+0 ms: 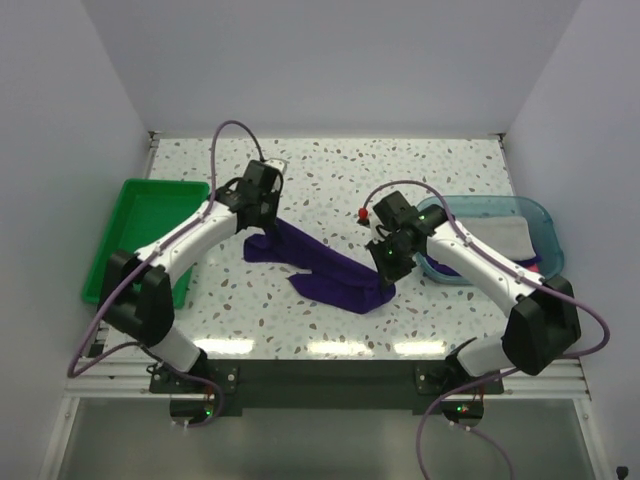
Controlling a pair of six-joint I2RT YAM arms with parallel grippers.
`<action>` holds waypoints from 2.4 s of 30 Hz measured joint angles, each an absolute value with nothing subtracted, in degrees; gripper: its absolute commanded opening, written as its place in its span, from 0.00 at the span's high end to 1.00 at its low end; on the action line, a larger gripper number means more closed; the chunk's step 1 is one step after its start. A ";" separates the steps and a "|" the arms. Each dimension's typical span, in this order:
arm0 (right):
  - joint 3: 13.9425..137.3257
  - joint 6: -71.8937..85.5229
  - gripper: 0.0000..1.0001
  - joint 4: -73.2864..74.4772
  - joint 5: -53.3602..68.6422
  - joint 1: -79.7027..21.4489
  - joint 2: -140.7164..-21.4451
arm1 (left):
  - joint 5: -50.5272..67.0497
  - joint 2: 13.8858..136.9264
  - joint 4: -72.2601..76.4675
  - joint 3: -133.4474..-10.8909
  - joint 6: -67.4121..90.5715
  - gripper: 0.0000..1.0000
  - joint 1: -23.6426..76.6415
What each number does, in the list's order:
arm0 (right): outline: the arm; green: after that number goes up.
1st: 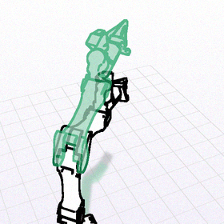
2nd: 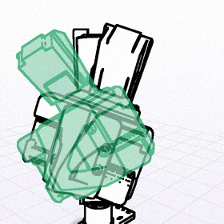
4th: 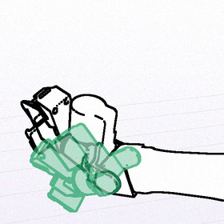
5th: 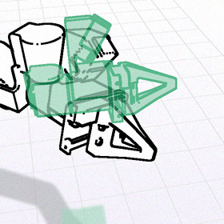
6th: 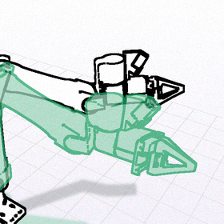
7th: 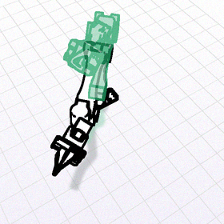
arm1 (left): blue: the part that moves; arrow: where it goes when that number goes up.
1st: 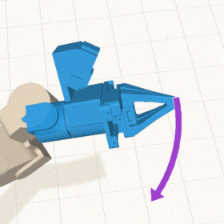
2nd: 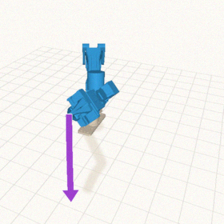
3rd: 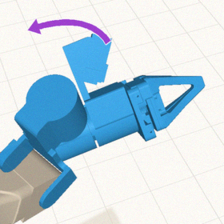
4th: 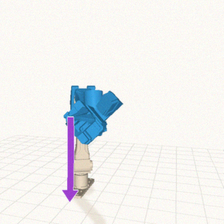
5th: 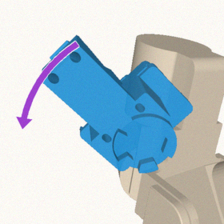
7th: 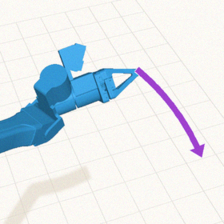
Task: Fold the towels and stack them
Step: Flatten out the crumpled towel
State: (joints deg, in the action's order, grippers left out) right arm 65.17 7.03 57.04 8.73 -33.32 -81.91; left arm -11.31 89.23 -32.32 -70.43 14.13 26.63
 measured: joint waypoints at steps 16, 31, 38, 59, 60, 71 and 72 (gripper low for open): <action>70.13 17.23 0.35 49.28 -4.99 -28.10 -85.12 | -16.10 118.48 -27.94 -114.50 7.86 0.03 27.11; 70.06 13.50 0.42 42.41 2.44 -35.31 -85.25 | -14.17 114.19 -24.18 -94.19 16.03 0.26 21.69; 70.37 8.56 0.43 39.57 6.09 -45.54 -92.71 | -6.94 116.49 -23.07 -89.45 18.83 0.39 22.28; 70.32 2.52 0.99 31.11 2.09 -52.51 -106.69 | -1.65 123.55 -15.55 -88.71 19.99 0.58 24.51; 69.71 2.68 0.99 31.77 2.15 -52.86 -105.67 | -2.22 124.11 -15.68 -89.60 19.99 0.60 24.51; 59.40 4.60 0.99 40.75 5.19 -54.04 -83.83 | -8.05 131.83 -16.23 -100.77 18.65 0.57 23.38; 58.52 5.04 0.98 41.43 6.11 -54.08 -83.33 | -8.14 132.16 -16.25 -101.25 18.39 0.55 23.09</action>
